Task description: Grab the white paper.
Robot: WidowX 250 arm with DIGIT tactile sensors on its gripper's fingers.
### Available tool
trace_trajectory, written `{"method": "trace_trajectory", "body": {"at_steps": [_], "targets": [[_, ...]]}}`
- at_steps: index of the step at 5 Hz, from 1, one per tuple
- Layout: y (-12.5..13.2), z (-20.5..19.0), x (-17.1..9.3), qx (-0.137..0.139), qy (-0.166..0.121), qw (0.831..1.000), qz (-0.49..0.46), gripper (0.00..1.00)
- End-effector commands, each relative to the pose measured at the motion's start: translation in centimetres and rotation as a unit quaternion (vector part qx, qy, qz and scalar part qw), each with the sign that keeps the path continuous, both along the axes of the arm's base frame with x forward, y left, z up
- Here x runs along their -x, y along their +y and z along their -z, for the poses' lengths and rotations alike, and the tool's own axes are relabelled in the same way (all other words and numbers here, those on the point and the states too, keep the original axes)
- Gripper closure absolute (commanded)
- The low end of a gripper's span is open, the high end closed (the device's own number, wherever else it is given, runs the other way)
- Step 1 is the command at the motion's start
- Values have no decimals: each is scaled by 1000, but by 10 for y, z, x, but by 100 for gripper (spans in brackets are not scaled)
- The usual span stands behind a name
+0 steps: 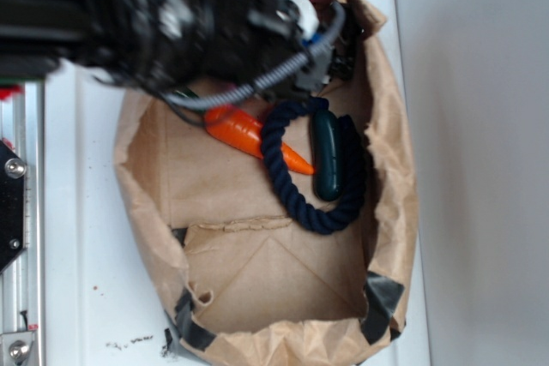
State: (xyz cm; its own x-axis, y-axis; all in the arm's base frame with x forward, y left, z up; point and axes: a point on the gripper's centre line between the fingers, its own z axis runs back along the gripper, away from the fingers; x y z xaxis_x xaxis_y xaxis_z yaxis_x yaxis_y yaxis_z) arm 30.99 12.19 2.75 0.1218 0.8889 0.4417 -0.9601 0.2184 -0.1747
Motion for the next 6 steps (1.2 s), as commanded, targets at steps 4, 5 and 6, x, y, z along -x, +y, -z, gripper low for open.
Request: {"method": "trace_trajectory", "body": {"at_steps": [4, 5, 6], "targets": [[0, -79, 18, 51, -24, 989, 138, 100], [-9, -102, 12, 83, -10, 976, 203, 100], [-30, -116, 9, 102, 25, 949, 299, 100]]}}
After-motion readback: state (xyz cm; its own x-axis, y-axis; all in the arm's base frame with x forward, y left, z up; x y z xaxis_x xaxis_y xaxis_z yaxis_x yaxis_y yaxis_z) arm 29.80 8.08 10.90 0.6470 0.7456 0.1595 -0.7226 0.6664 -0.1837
